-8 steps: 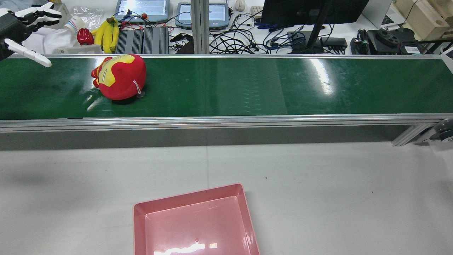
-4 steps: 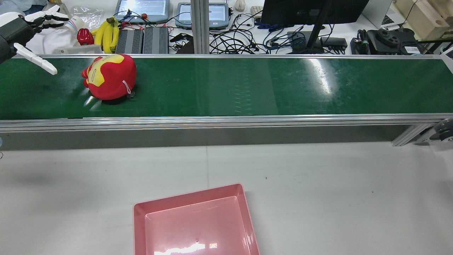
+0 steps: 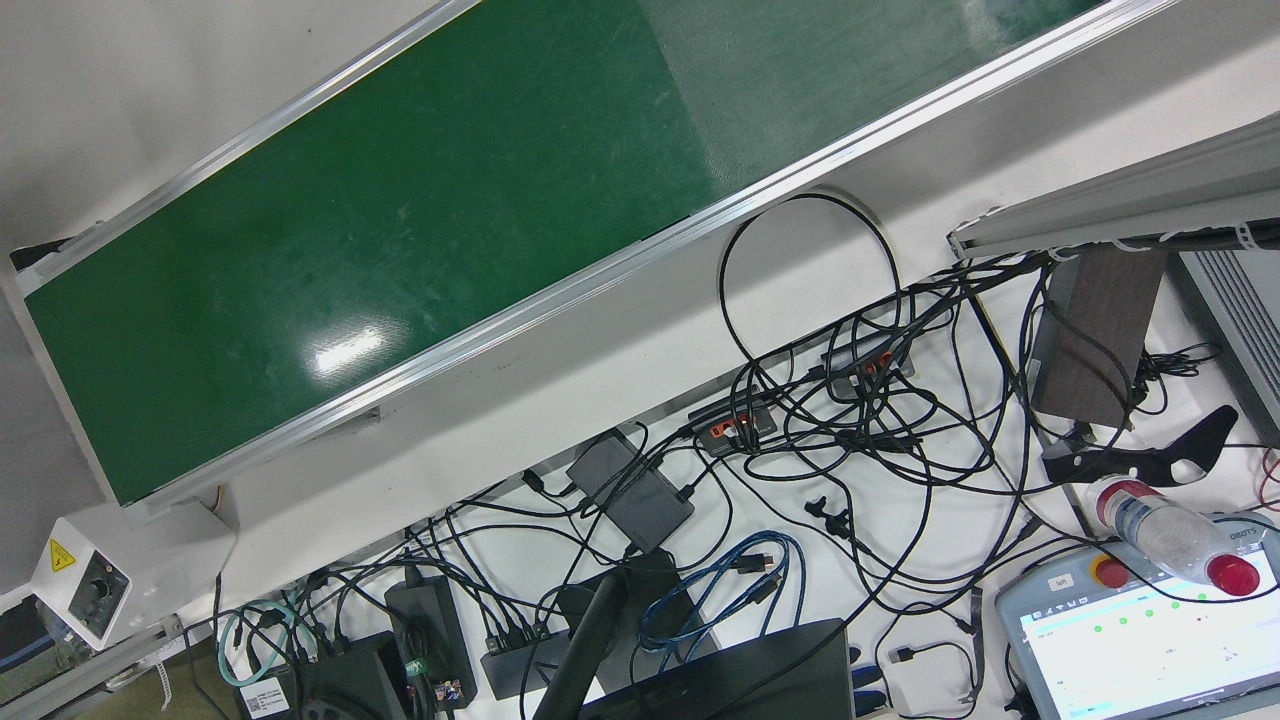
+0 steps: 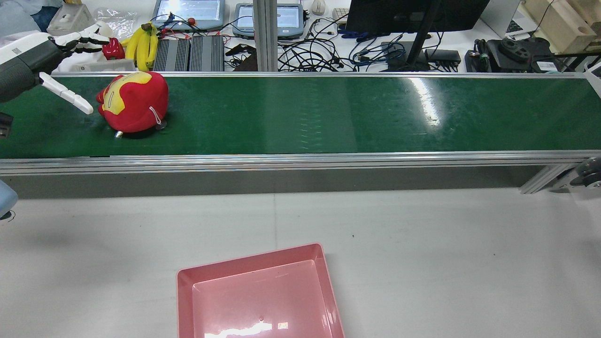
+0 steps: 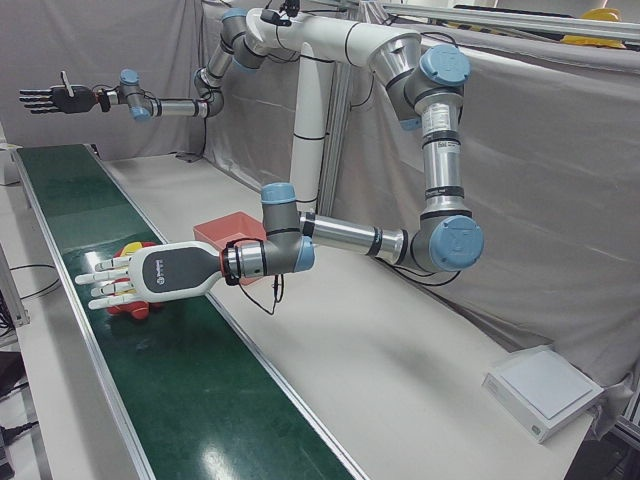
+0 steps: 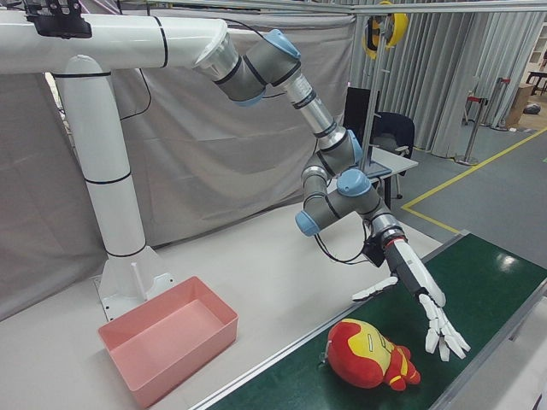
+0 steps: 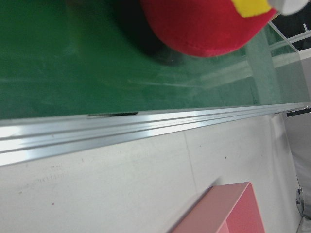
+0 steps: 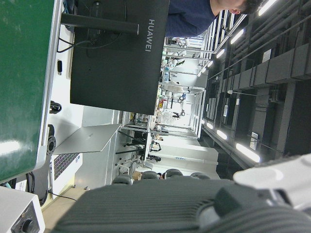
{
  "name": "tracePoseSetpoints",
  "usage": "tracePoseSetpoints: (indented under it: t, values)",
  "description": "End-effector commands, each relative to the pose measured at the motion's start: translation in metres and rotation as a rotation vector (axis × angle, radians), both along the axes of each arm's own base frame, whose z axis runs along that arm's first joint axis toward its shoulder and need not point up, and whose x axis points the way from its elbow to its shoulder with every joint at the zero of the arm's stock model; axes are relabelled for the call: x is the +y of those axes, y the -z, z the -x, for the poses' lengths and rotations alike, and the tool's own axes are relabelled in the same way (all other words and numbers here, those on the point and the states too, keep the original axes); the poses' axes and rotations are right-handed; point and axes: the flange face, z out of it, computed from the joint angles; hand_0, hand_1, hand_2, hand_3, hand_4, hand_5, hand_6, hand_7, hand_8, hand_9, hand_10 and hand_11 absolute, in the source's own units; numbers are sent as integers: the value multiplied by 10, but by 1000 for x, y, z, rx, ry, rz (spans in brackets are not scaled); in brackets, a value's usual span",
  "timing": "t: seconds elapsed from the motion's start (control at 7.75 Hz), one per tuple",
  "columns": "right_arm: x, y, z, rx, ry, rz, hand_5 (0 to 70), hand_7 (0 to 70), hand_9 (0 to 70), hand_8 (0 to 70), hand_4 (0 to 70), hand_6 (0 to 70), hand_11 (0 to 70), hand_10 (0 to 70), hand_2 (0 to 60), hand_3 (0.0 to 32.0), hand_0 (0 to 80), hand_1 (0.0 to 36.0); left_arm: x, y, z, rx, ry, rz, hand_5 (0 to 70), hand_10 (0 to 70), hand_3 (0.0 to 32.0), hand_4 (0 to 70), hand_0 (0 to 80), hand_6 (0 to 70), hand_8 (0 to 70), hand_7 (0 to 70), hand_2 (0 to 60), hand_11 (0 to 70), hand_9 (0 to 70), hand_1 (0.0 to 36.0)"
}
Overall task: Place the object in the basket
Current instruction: 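Reach the left hand down toward the red-and-yellow plush toy on the belt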
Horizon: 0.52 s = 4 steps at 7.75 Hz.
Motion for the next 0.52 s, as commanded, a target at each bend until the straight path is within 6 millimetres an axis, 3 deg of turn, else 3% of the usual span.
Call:
tracePoseSetpoints:
  t: [0.0, 0.39]
  values:
    - [0, 0, 0, 0, 0, 0, 0, 0, 0, 0, 0, 0, 0, 0, 0, 0, 0, 0, 7, -2, -23, -15, -35, 6, 225, 0, 0, 119, 592, 45, 103, 29, 0, 0, 165, 108]
    - [0, 1, -1, 0, -1, -2, 0, 0, 0, 0, 0, 0, 0, 0, 0, 0, 0, 0, 9, -7, -30, -31, -45, 12, 243, 0, 0, 123, 578, 48, 108, 32, 0, 0, 172, 127]
